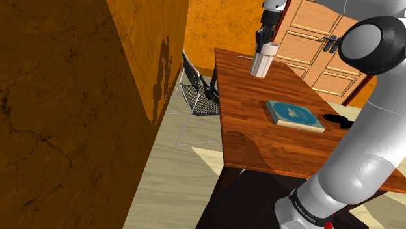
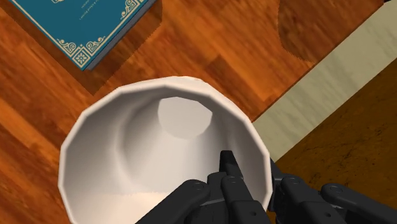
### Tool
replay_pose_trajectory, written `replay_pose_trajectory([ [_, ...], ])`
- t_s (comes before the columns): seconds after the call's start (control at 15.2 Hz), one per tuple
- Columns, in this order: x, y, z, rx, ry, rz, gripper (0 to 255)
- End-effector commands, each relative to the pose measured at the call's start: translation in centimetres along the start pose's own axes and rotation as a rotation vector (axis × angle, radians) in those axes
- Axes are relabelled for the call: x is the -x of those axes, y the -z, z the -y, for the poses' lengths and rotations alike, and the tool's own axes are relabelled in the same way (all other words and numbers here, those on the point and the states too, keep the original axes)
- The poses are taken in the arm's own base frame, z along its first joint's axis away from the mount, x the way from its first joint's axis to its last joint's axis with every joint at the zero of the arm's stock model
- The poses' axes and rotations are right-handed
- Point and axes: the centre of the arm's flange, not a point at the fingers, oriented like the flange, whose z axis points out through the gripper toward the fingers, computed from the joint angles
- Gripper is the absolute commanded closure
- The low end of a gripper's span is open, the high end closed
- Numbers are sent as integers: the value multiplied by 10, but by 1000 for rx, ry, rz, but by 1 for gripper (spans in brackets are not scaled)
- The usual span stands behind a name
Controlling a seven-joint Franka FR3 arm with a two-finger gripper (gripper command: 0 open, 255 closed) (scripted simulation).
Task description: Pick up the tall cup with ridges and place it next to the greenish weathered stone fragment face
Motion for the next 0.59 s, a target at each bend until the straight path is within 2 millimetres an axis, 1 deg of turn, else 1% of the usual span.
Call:
replay_pose_trajectory([
  [0.0,21,-1,-14,0,0,-1,255],
  [0.53,111,-10,-68,0,0,-1,255],
])
